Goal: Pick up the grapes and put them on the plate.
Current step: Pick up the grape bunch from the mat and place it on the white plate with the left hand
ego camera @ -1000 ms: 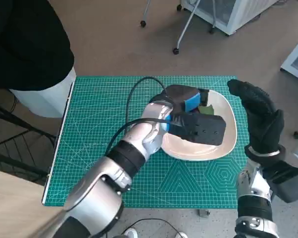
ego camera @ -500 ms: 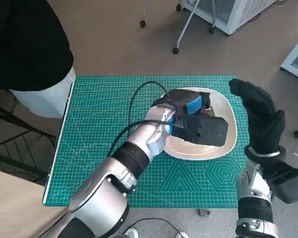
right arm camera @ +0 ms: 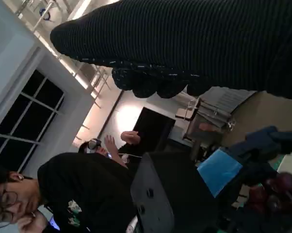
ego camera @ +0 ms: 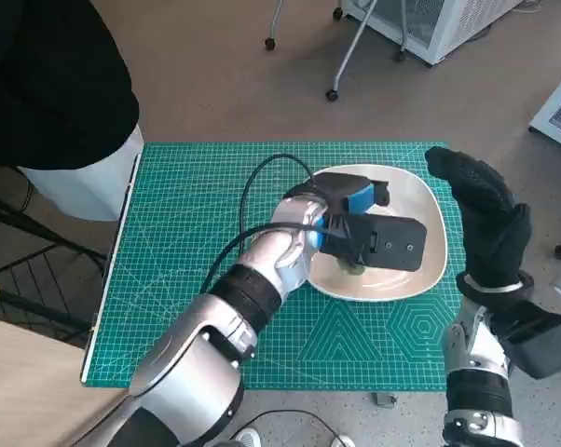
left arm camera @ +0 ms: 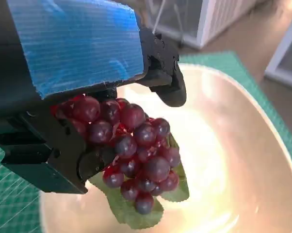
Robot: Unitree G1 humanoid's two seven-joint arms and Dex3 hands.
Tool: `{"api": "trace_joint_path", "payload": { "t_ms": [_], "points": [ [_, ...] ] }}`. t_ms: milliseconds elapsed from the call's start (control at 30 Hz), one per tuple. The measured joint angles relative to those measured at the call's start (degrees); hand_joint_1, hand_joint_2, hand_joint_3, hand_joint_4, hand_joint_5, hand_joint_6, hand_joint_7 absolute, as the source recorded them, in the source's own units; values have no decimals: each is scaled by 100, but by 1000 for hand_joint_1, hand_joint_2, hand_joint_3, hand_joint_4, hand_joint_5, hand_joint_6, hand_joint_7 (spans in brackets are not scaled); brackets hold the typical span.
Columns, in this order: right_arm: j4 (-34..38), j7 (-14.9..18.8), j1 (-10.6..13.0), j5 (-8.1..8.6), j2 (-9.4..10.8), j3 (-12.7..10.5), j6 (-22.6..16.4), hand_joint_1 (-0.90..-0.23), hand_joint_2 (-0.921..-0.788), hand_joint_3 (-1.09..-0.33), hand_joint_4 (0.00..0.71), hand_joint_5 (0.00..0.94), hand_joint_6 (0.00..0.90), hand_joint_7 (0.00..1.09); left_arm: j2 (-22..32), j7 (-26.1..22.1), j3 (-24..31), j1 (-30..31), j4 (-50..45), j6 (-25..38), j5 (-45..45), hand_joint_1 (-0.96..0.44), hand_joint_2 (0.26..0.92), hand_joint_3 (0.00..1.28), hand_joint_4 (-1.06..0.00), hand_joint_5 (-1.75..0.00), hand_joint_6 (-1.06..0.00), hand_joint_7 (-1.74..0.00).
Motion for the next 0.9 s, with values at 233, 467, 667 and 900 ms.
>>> {"api": "trace_joint_path", "payload": {
  "t_ms": [233,467,667,900],
  "points": [
    [0,0,0,-1,5,15,0,-444,-921,-626,213,0,184,0,15,-137,-34,-59,21,-4,13,-603,918,198,-435,-701,-264,-346],
    [0,-17,1,-65,8,36,0,-443,-921,-628,211,0,180,0,71,-112,2,-56,3,-130,-16,-632,921,247,-450,-313,-313,-200],
    [7,-27,1,-78,10,54,0,-449,-921,-629,210,0,178,0,203,34,112,-25,-108,-421,-113,-633,921,282,-391,-120,-330,-134],
    [88,-26,-2,-74,12,71,0,-459,-921,-625,211,1,177,0,453,241,318,115,-241,-874,-299,-622,921,339,-337,-44,-330,-103]
  ]
}}
